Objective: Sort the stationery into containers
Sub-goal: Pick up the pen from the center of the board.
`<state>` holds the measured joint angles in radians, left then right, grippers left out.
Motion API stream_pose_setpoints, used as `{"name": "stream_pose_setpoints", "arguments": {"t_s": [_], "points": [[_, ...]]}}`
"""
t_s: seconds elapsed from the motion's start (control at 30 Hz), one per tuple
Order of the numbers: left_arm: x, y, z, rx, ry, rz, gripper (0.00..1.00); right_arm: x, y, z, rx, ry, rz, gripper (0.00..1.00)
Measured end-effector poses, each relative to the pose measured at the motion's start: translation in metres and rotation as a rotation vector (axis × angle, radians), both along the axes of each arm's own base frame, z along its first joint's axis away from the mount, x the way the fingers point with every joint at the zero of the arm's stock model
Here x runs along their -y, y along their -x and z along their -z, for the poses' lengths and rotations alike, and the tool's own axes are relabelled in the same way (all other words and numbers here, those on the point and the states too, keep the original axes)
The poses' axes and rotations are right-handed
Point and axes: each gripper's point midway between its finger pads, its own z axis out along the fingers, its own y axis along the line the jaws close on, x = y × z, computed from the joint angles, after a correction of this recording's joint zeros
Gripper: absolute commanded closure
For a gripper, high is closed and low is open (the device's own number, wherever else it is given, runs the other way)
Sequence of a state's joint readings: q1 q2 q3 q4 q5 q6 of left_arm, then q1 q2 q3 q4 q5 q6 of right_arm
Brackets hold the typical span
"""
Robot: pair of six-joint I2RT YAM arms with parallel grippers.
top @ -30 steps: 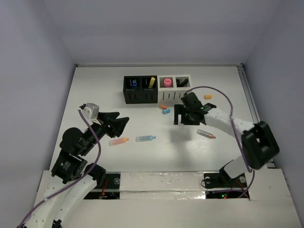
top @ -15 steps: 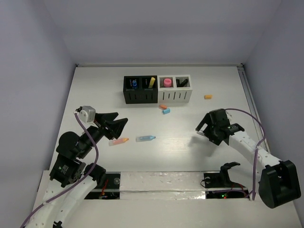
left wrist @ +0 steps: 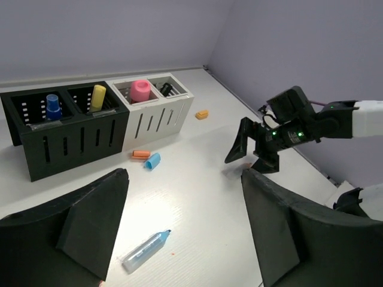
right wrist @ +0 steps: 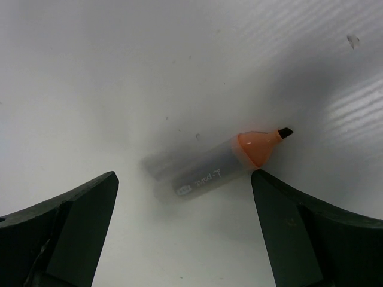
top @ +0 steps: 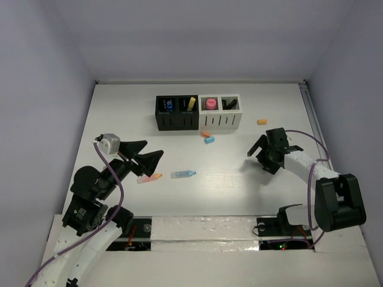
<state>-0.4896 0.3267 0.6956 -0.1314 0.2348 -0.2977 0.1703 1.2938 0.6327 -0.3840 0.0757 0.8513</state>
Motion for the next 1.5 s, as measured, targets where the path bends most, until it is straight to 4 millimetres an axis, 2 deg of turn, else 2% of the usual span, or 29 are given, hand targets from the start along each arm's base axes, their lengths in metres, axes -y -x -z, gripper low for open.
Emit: {"name": "stream_pose_setpoints", "arguments": {"t_s": [0.03, 0.07, 0.13, 0.23, 0.27, 0.37, 0.5, 0.63, 0.73, 0.77, 0.93, 1.2, 1.4, 1.43, 1.47, 1.5], "points": [[0.0, 0.0, 0.0, 0.0, 0.0, -0.001, 0.19, 0.0, -0.004, 0.0, 0.004, 0.006, -0.005, 0.02], [0.0, 0.0, 0.0, -0.001, 0.0, -0.001, 0.09, 0.0, -0.008, 0.0, 0.007, 0.012, -0.01, 0.04], [0.0, 0.0, 0.0, -0.002, 0.002, -0.002, 0.01, 0.0, -0.016, 0.0, 0.008, 0.026, -0.03, 0.06], [0.0, 0.0, 0.0, -0.003, 0.003, -0.003, 0.01, -0.003, -0.031, 0.002, 0.005, 0.042, -0.077, 0.15], [0.0, 0.0, 0.0, -0.003, 0.004, -0.003, 0.01, -0.005, -0.036, 0.003, 0.009, 0.043, -0.092, 0.24], [-0.001, -0.001, 0.0, -0.004, 0.004, -0.008, 0.01, -0.008, -0.045, 0.005, 0.019, 0.049, -0.134, 0.44], [-0.001, -0.001, 0.0, -0.005, 0.006, -0.012, 0.01, -0.007, -0.044, 0.008, 0.013, 0.062, -0.164, 0.53], [-0.002, -0.002, 0.0, -0.005, 0.006, -0.014, 0.01, -0.006, -0.044, 0.01, 0.002, 0.077, -0.186, 0.55], [-0.002, -0.002, 0.0, -0.005, 0.007, -0.015, 0.01, -0.006, -0.048, 0.01, -0.01, 0.089, -0.208, 0.49], [-0.002, -0.002, 0.0, -0.004, 0.007, -0.016, 0.01, -0.006, -0.049, 0.01, -0.017, 0.094, -0.216, 0.43], [-0.004, 0.0, -0.003, 0.007, 0.014, -0.019, 0.04, -0.004, -0.053, 0.01, -0.054, 0.131, -0.268, 0.42], [-0.002, 0.003, -0.004, 0.002, 0.025, -0.01, 0.05, 0.0, -0.05, 0.013, -0.126, 0.196, -0.324, 0.53], [-0.001, 0.003, -0.003, -0.005, 0.03, -0.006, 0.05, -0.011, -0.049, 0.016, -0.202, 0.257, -0.404, 0.55], [-0.001, 0.003, -0.003, -0.005, 0.03, -0.006, 0.05, -0.014, -0.049, 0.017, -0.211, 0.261, -0.415, 0.57], [-0.001, 0.003, -0.003, -0.005, 0.031, -0.006, 0.05, -0.015, -0.049, 0.017, -0.216, 0.261, -0.42, 0.66], [-0.001, 0.003, -0.003, -0.005, 0.031, -0.004, 0.05, -0.016, -0.049, 0.017, -0.221, 0.261, -0.427, 0.71]]}}
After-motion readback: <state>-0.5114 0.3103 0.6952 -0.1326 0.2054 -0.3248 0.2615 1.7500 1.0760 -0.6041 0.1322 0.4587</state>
